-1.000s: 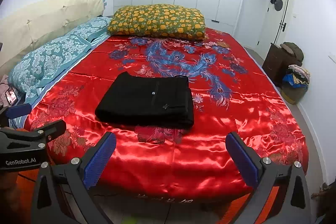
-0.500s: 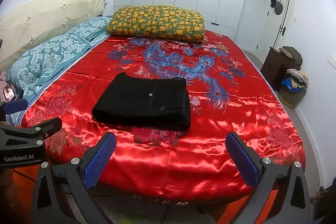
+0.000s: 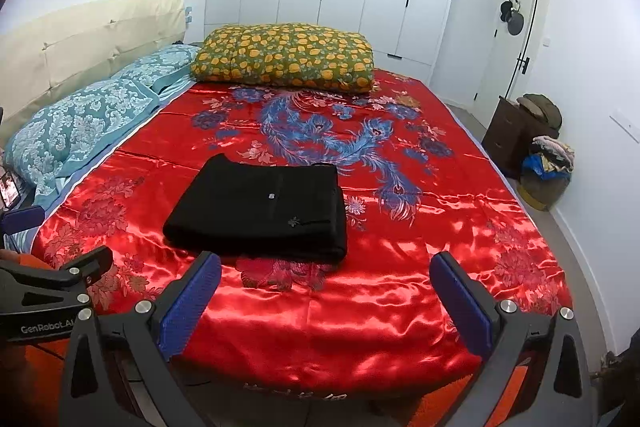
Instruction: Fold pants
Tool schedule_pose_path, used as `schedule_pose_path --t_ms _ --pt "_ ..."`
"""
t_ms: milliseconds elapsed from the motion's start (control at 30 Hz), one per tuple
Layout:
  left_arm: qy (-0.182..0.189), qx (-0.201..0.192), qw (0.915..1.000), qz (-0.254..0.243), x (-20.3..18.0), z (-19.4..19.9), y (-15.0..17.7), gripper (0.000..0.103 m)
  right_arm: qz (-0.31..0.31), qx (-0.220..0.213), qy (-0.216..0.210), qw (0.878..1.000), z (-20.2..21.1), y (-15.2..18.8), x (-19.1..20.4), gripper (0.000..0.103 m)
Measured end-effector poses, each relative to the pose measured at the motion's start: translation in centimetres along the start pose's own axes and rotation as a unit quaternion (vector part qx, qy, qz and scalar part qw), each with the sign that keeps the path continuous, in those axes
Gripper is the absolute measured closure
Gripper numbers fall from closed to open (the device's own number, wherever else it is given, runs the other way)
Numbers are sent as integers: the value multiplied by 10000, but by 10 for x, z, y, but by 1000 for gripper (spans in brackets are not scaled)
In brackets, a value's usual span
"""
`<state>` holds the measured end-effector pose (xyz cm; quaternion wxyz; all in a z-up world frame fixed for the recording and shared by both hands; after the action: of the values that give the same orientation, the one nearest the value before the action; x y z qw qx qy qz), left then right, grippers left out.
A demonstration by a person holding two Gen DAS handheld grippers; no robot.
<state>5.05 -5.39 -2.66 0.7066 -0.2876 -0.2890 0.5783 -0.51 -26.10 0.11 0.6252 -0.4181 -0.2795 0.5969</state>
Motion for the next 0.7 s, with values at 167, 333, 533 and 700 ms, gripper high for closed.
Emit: schedule_pose_path --t_ms 167,333,533,700 --pt "20 -8 10000 17 -1 1 0 1 49 -31 13 10000 2 -1 2 0" --pt "43 18 10000 71 1 2 1 1 66 -7 18 10000 2 -1 1 0" --pt "74 25 9999 119 2 3 0 1 90 17 7 10000 2 -1 1 0" --pt "87 55 9999 120 1 3 0 1 108 15 -21 9999 1 -2 2 0"
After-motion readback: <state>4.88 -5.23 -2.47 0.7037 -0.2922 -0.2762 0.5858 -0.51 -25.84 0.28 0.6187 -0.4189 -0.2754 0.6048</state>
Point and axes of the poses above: each gripper's, at about its wrist camera, not at the fingertips, and z roughly against the way its jaws point, x to its left, y to its underside, the point moved 3 cm from there along -z, roughly the way its jaws point, and after that the axes turned 9 degrees about -x, right-handed, at the moved point
